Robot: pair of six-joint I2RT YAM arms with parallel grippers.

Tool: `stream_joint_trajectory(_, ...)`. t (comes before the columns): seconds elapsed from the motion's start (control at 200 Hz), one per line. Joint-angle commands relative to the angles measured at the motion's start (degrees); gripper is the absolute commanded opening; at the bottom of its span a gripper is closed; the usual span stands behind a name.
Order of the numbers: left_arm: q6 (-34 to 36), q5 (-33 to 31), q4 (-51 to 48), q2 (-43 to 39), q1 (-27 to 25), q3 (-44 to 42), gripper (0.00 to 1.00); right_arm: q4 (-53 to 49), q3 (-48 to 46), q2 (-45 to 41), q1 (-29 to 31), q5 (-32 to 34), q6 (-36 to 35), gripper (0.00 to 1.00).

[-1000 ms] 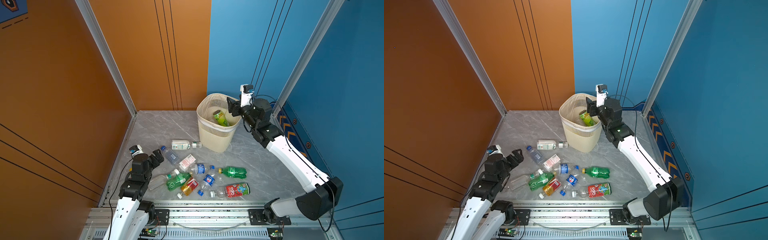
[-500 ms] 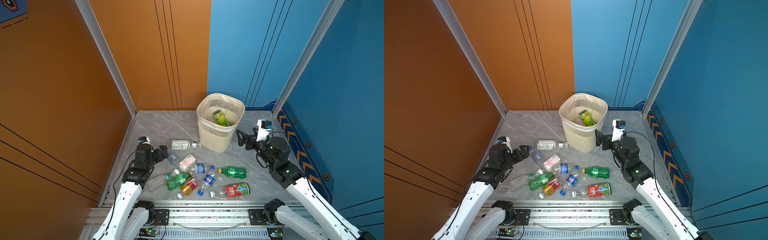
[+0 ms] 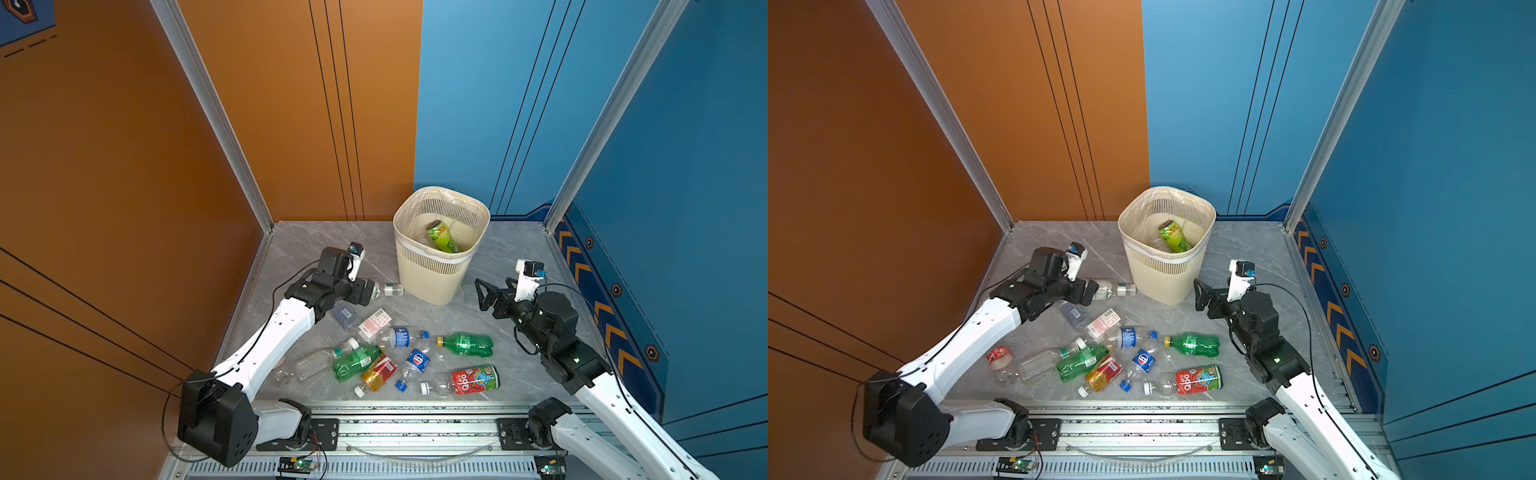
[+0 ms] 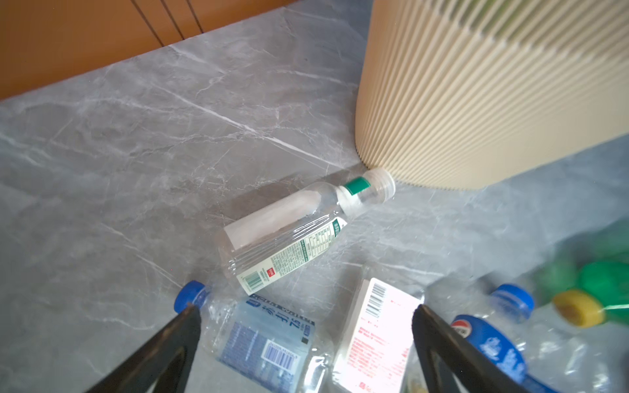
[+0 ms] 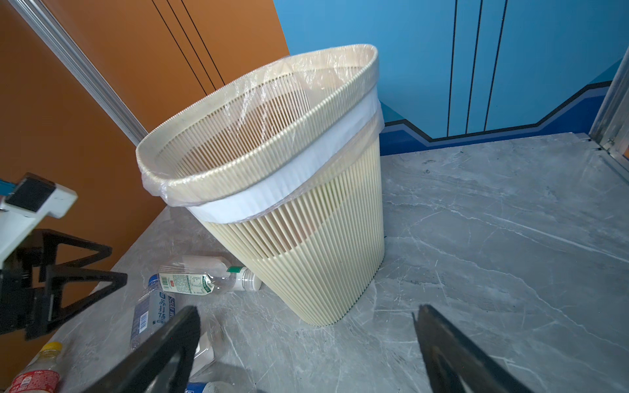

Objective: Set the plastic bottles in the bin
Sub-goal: 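Withdraw the right gripper while the left gripper grasps the clear green-labelled bottle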

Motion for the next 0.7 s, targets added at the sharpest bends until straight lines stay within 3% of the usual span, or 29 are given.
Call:
stream_joint_trajectory(0.0,15.4,-5.1,-3.4,3.8,-0.3,3.7,0.99,-1.2,-0.5,-1.6,-0.4,-1.2,0.8,1.00)
stream_joint_trajectory(0.255,26.6,-3.6,-6.3,14.5,1.2,9.7,0.98,-2.6,-1.2,-4.1,-0.6,-0.7,1.0,1.00)
stream_joint_trajectory(0.411,27.3,0.3,-7.7,19.9,2.7,12.0,0.98,-3.5,-1.1,-4.5,-0.8,-0.3,1.3,1.00)
stream_joint_trajectory(0.696,27.5,-2.1,-7.6,27.6,3.6,15.7,0.98,-3.4,-1.3,-5.2,-0.9,0.4,1.5,1.00)
